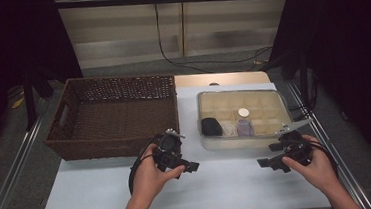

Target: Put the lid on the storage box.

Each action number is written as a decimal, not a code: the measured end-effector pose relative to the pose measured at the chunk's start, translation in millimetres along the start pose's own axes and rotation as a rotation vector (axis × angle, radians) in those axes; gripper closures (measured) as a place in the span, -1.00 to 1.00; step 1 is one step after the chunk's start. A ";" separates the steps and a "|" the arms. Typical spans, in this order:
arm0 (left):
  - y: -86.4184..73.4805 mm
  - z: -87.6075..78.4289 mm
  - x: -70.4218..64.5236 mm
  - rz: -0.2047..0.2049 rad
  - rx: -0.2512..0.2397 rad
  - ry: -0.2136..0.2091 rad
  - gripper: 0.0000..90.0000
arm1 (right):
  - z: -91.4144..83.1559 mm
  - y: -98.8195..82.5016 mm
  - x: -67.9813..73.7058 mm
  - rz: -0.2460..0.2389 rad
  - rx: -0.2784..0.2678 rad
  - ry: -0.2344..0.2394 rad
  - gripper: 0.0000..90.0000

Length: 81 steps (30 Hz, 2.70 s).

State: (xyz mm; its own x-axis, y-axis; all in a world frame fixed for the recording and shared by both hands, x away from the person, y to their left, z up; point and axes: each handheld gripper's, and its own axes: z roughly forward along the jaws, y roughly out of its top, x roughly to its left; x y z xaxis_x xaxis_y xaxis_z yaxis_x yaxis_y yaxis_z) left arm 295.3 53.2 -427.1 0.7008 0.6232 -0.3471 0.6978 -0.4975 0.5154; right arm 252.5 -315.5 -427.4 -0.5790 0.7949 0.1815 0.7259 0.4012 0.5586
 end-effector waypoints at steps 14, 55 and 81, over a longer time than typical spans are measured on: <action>-16.7 -4.6 10.0 0.045 -0.030 0.008 -0.52 | 3.2 -8.4 -1.8 -0.031 -0.018 0.007 -0.56; -66.1 -7.4 47.2 0.183 -0.061 0.076 -0.63 | 25.3 -45.5 -11.1 -0.059 -0.078 -0.027 -0.62; -90.5 -4.8 49.6 0.364 -0.178 0.099 -0.68 | 32.7 -61.3 0.9 -0.117 -0.177 -0.108 -0.70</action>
State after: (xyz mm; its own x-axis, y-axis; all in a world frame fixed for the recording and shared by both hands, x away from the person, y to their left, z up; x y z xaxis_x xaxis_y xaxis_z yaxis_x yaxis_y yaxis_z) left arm 266.2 132.0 -487.2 0.8733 0.4852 -0.0443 0.3642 -0.5897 0.7209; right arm 219.6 -324.4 -487.9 -0.6052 0.7956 0.0252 0.5747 0.4149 0.7054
